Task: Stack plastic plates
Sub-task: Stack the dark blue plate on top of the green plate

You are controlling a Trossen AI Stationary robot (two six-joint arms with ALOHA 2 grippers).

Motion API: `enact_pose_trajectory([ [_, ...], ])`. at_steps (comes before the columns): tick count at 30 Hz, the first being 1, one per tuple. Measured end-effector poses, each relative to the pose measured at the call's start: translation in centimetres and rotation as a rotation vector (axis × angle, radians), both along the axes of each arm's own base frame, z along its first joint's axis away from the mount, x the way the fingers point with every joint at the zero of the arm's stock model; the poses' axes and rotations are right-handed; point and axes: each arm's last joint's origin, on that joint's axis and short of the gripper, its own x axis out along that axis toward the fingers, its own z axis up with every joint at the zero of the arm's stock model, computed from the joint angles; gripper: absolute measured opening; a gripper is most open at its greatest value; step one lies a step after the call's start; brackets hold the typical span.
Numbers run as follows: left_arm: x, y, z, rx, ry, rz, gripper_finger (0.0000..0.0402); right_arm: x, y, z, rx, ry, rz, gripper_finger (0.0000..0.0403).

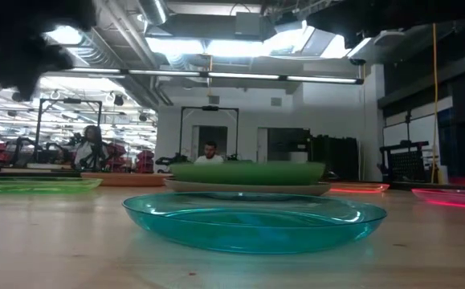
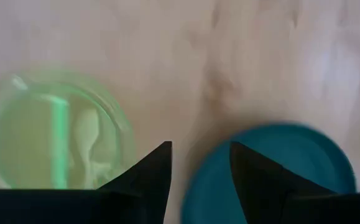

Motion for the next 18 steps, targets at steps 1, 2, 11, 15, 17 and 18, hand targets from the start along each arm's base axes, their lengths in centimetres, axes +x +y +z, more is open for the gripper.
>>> enact_pose_trajectory([
  [1, -0.2, -0.2, -0.3, -0.015, 0.017, 0.002, 0.0154, 0.0, 0.0, 0.0, 0.0, -0.001, 0.001, 0.0003],
  [2, -0.4, -0.4, -0.6, -0.016, 0.031, -0.001, 0.0154, 0.0, 0.0, 0.0, 0.0, -0.001, 0.001, 0.0003],
  [11, -2.2, -1.2, -4.0, -0.034, 0.137, -0.008, 0.0154, 0.0, 0.0, 0.0, -0.004, -0.001, 0.002, 0.0003],
  [15, -2.5, -1.7, -4.5, -0.042, 0.135, -0.003, 0.0154, 0.0, 0.0, 0.0, -0.004, -0.001, 0.002, 0.0003],
  [17, -2.8, -1.7, -4.9, -0.038, 0.142, 0.006, 0.0154, 0.0, 0.0, 0.0, -0.004, -0.001, 0.002, 0.0003],
  [18, -2.9, -1.7, -5.1, -0.033, 0.152, 0.01, 0.0153, 0.0, 0.0, 0.0, -0.004, -0.001, 0.002, 0.0003],
])
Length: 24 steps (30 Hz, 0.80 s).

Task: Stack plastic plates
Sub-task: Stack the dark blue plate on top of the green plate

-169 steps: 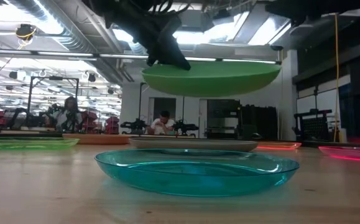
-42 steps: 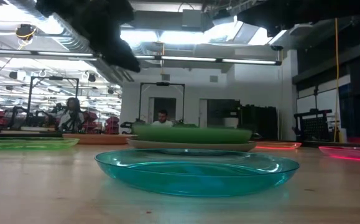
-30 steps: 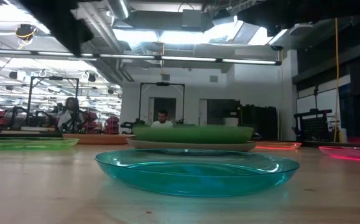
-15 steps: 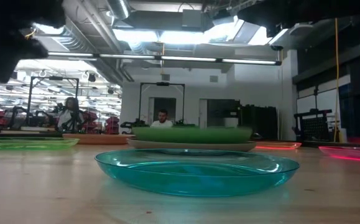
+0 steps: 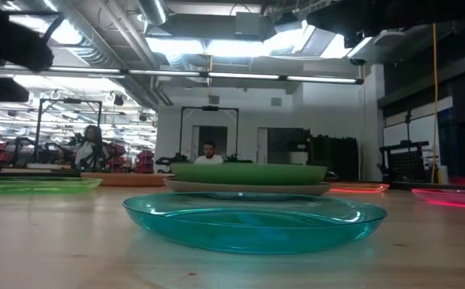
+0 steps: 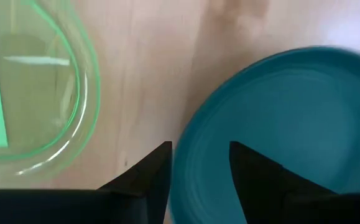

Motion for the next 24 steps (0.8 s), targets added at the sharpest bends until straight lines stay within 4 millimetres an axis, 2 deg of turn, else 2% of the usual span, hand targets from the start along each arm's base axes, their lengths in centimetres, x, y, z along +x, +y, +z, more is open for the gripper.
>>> enact_pose_trajectory([
  [8, -1.2, -0.1, -2.6, -0.019, 0.035, 0.005, 0.0153, 0.0, 0.0, 0.0, 0.0, 0.0, 0.0, 0.0003],
  [15, -1.4, 0.0, -3.5, -0.034, 0.031, 0.022, 0.015, 0.0, 0.0, 0.1, 0.001, -0.006, 0.0, 0.0003],
  [19, -1.4, 0.0, -3.6, -0.034, 0.03, 0.021, 0.0127, 0.0, 0.0, 0.1, 0.001, -0.007, 0.0, 0.0003],
  [24, -1.4, 0.0, -3.6, -0.034, 0.028, 0.022, 0.0077, 0.0, 0.0, 0.1, 0.001, -0.007, 0.0, 0.0003],
])
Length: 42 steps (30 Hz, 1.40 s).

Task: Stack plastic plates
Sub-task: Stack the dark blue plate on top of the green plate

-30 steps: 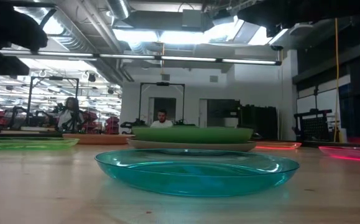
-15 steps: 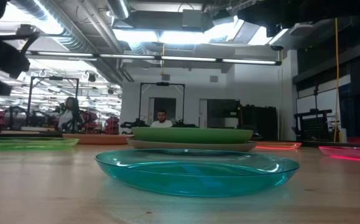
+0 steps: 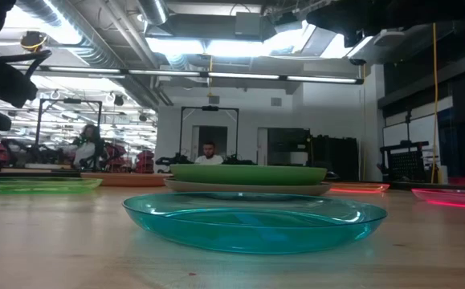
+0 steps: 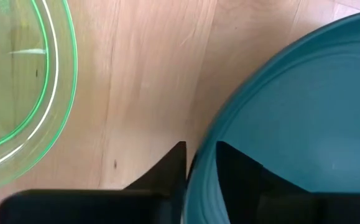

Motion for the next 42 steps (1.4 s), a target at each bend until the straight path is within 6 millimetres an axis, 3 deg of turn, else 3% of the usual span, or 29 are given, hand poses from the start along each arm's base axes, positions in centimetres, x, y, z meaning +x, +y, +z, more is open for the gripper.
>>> enact_pose_trajectory([
  [8, 0.1, 0.0, 0.0, 0.001, -0.009, -0.013, 0.0009, 0.0, 0.0, 0.0, -0.023, 0.001, 0.001, 0.0003],
  [21, 1.7, 0.8, 0.6, -0.098, -0.051, 0.06, 0.0007, 0.0, 0.0, 0.2, -0.02, -0.019, -0.007, 0.0003],
  [29, 4.8, 2.0, 4.2, -0.078, -0.227, 0.116, 0.001, 0.0, 0.0, 0.2, -0.02, -0.02, -0.007, 0.0003],
  [37, 7.9, 4.6, 8.9, 0.138, -0.5, 0.316, 0.001, 0.0, 0.0, 0.2, -0.02, -0.02, -0.007, 0.0003],
  [42, 9.1, 6.5, 10.0, 0.261, -0.63, 0.378, 0.001, 0.0, 0.0, 0.2, -0.02, -0.021, -0.007, 0.0003],
])
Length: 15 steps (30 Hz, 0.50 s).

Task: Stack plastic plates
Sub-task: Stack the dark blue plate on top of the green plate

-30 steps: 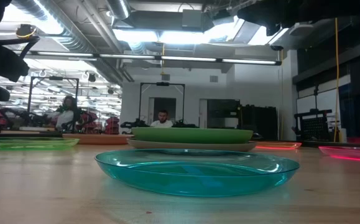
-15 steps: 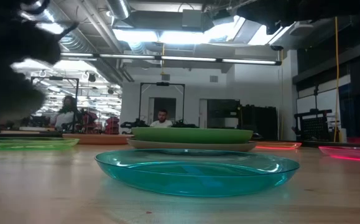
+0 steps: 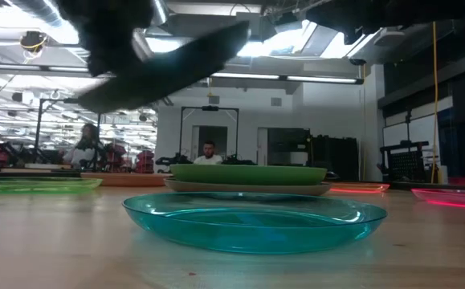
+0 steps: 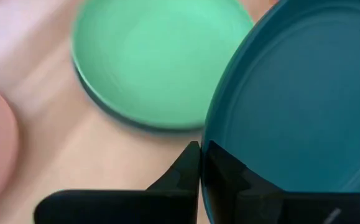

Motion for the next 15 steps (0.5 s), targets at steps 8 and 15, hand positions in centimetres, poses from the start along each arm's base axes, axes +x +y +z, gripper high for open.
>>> enact_pose_trajectory([
  [8, 1.7, 3.2, -0.1, 0.132, -0.047, 0.077, 0.001, 0.0, 0.0, 0.0, 0.0, -0.001, 0.0, 0.0003],
  [15, 4.3, 5.8, -1.4, 0.244, -0.069, 0.088, 0.0011, 0.0, 0.0, 0.2, 0.004, -0.02, 0.0, 0.0003],
])
